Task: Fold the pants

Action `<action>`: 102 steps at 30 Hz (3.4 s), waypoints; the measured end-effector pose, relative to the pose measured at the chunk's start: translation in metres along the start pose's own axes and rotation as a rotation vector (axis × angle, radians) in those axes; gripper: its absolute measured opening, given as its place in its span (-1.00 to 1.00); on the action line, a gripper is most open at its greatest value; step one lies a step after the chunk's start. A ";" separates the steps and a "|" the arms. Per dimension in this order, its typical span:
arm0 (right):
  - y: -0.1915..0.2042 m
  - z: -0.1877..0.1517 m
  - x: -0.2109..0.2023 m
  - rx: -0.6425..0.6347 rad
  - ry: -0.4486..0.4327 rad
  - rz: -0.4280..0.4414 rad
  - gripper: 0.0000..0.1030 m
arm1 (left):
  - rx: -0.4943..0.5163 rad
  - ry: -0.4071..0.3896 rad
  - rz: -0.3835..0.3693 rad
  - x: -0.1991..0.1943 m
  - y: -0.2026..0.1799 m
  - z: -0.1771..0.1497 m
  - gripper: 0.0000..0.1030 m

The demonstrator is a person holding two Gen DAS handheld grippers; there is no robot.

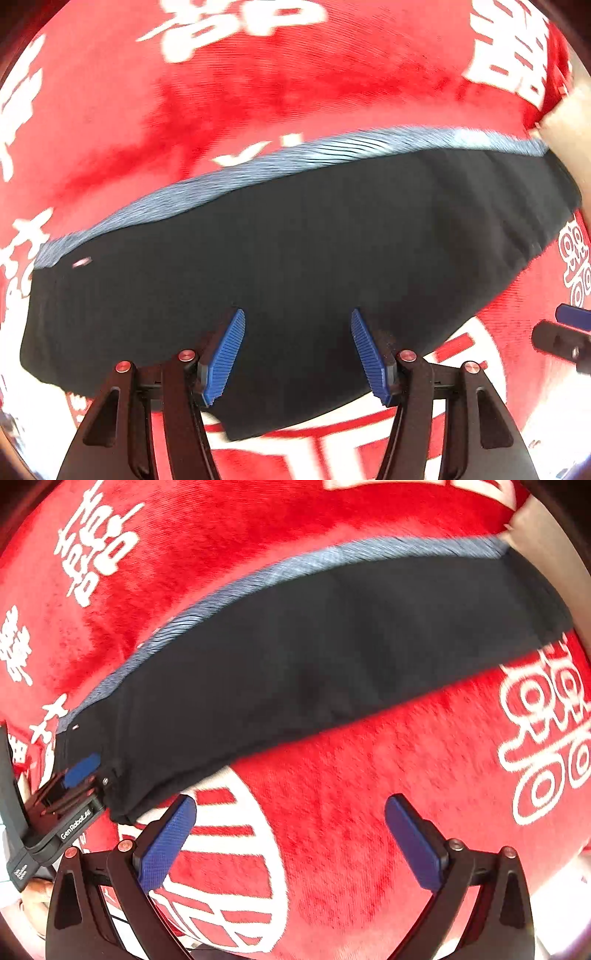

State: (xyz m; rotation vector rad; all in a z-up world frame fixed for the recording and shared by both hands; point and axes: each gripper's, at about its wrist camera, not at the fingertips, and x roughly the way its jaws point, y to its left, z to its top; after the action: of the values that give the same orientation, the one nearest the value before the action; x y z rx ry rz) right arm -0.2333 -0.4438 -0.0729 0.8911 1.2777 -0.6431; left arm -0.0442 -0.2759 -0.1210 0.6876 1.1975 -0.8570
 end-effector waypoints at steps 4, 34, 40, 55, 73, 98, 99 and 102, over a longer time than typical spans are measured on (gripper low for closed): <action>-0.014 -0.005 -0.004 0.044 -0.009 -0.001 0.99 | 0.044 -0.029 0.086 0.005 -0.029 -0.014 0.20; -0.141 0.141 -0.039 0.164 -0.196 -0.045 -0.07 | -0.102 0.040 0.084 0.021 -0.085 0.047 0.21; -0.184 0.189 -0.027 0.160 -0.215 -0.141 -0.13 | -0.065 0.022 0.153 0.018 -0.098 0.044 0.24; -0.225 0.174 -0.040 0.025 -0.129 -0.109 -0.32 | -0.030 0.040 0.237 0.011 -0.116 0.044 0.24; -0.246 0.106 -0.092 0.237 -0.249 0.100 -0.04 | -0.047 0.048 0.163 0.001 -0.121 0.070 0.25; -0.280 0.049 -0.039 0.654 -0.326 0.489 0.21 | -0.085 0.054 0.009 0.026 -0.162 0.094 0.40; -0.282 0.048 -0.035 0.672 -0.336 0.501 0.21 | -0.082 0.051 0.010 0.026 -0.162 0.093 0.40; -0.285 0.053 -0.037 0.685 -0.404 0.520 0.21 | -0.072 0.040 0.013 0.028 -0.163 0.092 0.45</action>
State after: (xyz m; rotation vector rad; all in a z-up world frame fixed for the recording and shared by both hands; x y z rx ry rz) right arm -0.4478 -0.6408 -0.0923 1.4966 0.4125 -0.7974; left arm -0.1336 -0.4428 -0.1283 0.6556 1.2530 -0.7889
